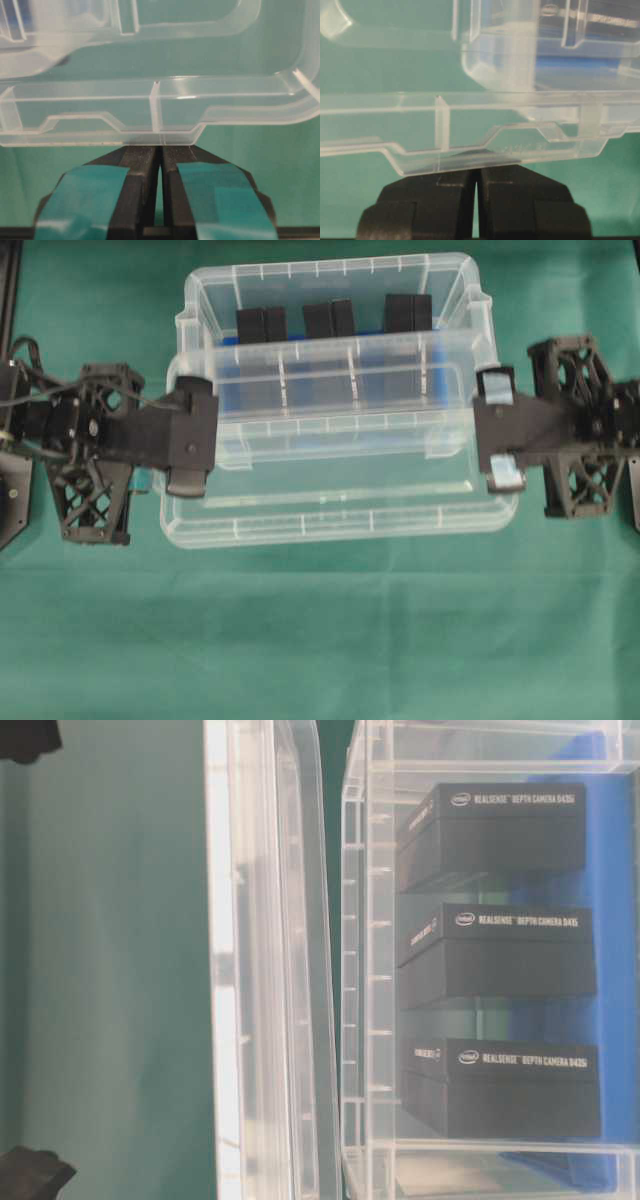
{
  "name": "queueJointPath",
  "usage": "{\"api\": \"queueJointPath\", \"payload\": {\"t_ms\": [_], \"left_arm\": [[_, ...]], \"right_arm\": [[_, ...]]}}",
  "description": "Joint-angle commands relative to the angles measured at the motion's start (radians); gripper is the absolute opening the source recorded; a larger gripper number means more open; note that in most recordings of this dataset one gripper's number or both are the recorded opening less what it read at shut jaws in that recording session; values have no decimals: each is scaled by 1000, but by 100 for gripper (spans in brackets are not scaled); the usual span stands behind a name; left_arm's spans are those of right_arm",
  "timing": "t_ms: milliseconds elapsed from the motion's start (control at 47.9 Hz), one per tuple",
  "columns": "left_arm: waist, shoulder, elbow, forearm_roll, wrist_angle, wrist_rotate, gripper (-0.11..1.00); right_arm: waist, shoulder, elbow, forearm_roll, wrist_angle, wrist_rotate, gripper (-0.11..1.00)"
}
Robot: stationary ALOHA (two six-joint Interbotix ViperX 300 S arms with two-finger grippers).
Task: Clamp the lid of the box with both arms, then lift and open it.
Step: 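Carry the lid toward the front of the table with both grippers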
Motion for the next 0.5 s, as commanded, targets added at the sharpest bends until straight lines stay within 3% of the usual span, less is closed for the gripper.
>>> {"api": "queueJointPath", "payload": {"t_ms": [0,229,480], "left_arm": [[-14,0,-74,12,-37,-14,1],[-72,5,-74,15,-37,-84,1],[-140,12,-75,20,-37,-146,1]], "right_arm": [[74,8,-78,-34,-23,58,0],[173,21,-86,-78,6,184,0],[250,63,-117,-95,32,253,0]]}}
